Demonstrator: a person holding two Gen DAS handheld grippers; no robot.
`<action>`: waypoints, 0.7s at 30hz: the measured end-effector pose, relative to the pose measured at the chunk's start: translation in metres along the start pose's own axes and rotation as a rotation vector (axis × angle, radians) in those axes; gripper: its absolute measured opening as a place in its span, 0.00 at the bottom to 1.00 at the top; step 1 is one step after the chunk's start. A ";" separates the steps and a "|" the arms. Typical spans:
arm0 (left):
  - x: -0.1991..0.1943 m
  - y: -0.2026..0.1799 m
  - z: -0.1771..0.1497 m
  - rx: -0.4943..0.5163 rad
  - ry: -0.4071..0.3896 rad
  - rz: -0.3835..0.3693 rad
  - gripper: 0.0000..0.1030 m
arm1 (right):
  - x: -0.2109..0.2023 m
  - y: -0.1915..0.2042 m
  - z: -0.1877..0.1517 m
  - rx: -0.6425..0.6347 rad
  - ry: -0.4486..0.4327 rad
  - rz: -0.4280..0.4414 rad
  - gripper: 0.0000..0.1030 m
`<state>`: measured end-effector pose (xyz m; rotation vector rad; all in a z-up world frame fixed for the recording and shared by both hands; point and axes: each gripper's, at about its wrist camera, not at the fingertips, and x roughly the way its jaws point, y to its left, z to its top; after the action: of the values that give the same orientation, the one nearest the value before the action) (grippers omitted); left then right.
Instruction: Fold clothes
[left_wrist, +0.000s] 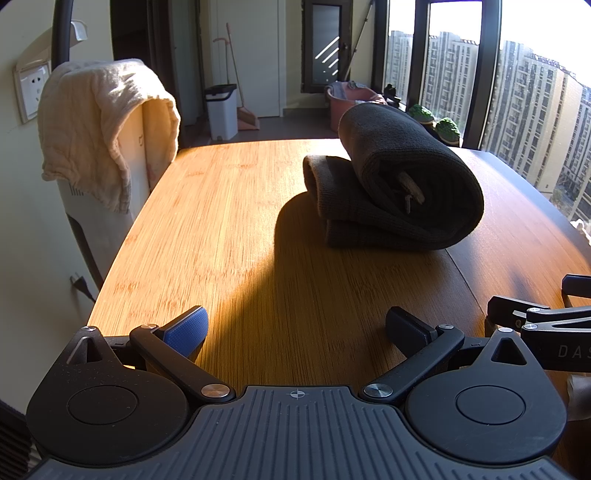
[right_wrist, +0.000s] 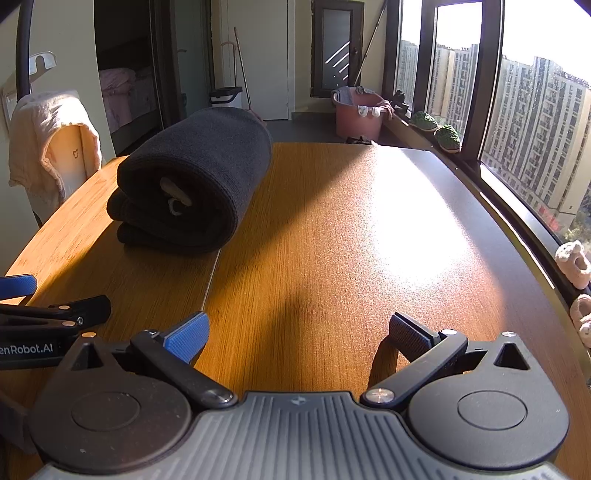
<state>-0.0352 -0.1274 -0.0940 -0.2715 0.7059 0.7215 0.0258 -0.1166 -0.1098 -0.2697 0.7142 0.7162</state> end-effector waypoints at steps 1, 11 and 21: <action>0.000 0.000 0.000 0.000 0.000 0.000 1.00 | 0.000 0.000 0.000 0.001 0.000 -0.001 1.00; 0.000 0.000 0.000 0.000 -0.001 -0.004 1.00 | 0.000 0.000 0.000 0.004 -0.003 -0.004 1.00; 0.000 0.000 0.000 0.001 -0.001 -0.002 1.00 | 0.000 0.000 0.000 0.006 -0.004 -0.006 1.00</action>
<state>-0.0350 -0.1269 -0.0940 -0.2706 0.7045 0.7188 0.0258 -0.1162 -0.1095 -0.2651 0.7114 0.7093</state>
